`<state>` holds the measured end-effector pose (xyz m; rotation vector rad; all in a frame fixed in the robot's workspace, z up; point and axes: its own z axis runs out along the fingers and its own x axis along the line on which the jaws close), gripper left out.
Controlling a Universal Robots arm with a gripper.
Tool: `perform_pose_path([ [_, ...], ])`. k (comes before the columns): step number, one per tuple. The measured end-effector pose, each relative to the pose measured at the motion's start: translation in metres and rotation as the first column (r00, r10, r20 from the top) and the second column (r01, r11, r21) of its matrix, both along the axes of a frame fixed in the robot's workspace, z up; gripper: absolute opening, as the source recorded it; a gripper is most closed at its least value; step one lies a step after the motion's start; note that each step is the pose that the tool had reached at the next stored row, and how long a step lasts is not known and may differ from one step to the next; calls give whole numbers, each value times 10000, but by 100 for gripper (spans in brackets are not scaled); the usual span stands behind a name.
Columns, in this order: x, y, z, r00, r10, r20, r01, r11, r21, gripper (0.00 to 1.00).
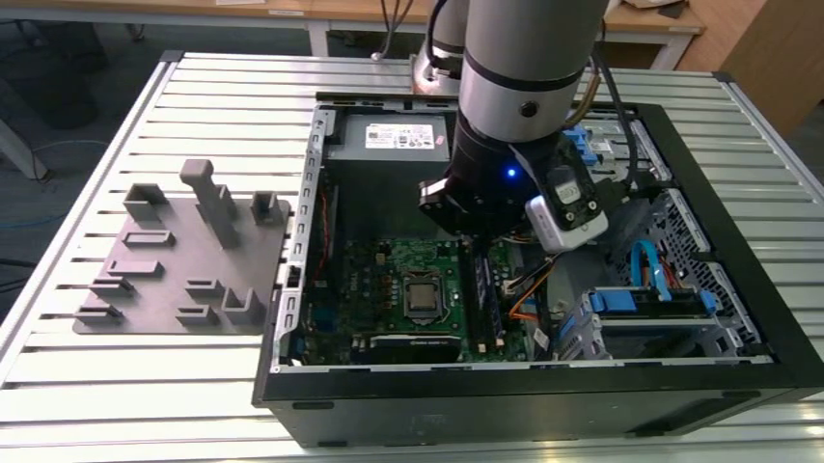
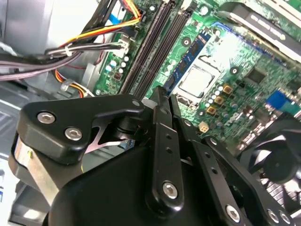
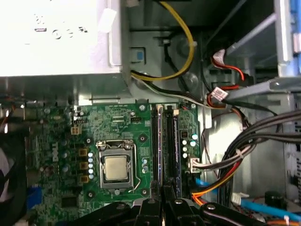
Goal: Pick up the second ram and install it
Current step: 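Insert the second ram into the second slot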
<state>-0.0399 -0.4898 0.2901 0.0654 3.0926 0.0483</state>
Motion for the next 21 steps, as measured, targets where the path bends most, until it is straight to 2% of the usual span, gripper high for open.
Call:
perform_pose_path([
  [3,0,-1,-2,9990,448,0,-448,9990,-2,11],
  [12,0,-1,-6,9989,468,0,-468,9989,0,11],
  [21,0,0,-84,9989,468,0,-468,9989,0,11],
])
